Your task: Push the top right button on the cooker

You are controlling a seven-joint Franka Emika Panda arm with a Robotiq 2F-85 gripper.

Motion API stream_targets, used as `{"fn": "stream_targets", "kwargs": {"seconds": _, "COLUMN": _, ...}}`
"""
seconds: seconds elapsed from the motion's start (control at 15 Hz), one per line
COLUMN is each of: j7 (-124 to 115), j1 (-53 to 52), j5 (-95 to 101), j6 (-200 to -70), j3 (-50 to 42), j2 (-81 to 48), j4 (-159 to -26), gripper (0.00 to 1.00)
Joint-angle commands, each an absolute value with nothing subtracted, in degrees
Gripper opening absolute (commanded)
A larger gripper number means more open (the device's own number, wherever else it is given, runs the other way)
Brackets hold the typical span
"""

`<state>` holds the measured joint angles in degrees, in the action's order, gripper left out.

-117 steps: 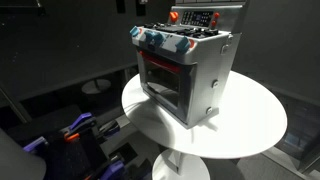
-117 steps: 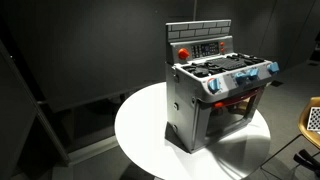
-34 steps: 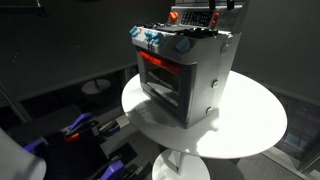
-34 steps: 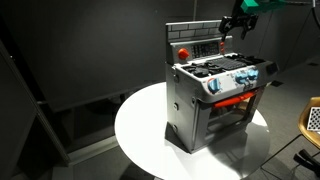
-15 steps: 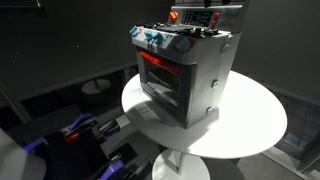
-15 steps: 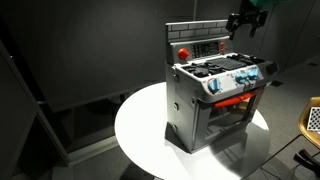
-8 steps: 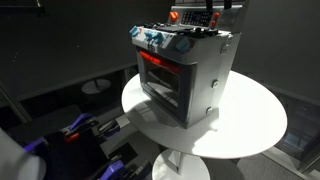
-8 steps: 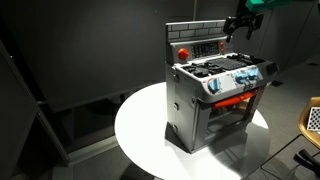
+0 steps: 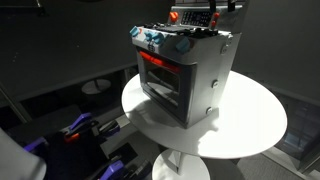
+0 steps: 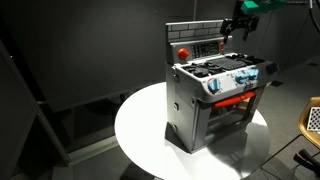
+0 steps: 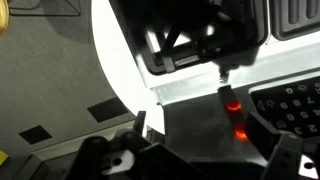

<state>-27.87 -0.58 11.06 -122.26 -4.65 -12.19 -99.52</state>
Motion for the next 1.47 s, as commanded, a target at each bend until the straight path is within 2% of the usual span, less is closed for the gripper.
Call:
{"fn": "stream_targets", "kwargs": {"seconds": 0.0, "j7": -27.71, "j1": -0.48, "j5": 11.00, "j6": -121.57, "j3": -5.05, "j2": -15.17, "j4": -96.06, "gripper": 1.00}}
{"fn": "stream_targets", "kwargs": {"seconds": 0.33, "j7": -27.47, "j1": -0.53, "j5": 11.05, "j6": -121.73, "j3": -5.49, "j2": -17.64, "j4": -93.92, "gripper": 1.00}}
{"fn": "stream_targets", "kwargs": {"seconds": 0.67, "j7": -23.09, "j1": 0.04, "j5": 8.44, "j6": -119.77, "j3": -4.63, "j2": -13.96, "j4": -97.38, "gripper": 1.00}}
{"fn": "stream_targets", "kwargs": {"seconds": 1.07, "j7": -10.23, "j1": 1.47, "j5": 0.23, "j6": -108.99, "j3": -3.54, "j2": -6.46, "j4": -102.06, "gripper": 1.00}}
{"fn": "stream_targets", "kwargs": {"seconds": 1.4, "j7": -7.80, "j1": 1.58, "j5": 0.73, "j6": -99.08, "j3": -4.05, "j2": 1.80, "j4": -106.58, "gripper": 1.00}}
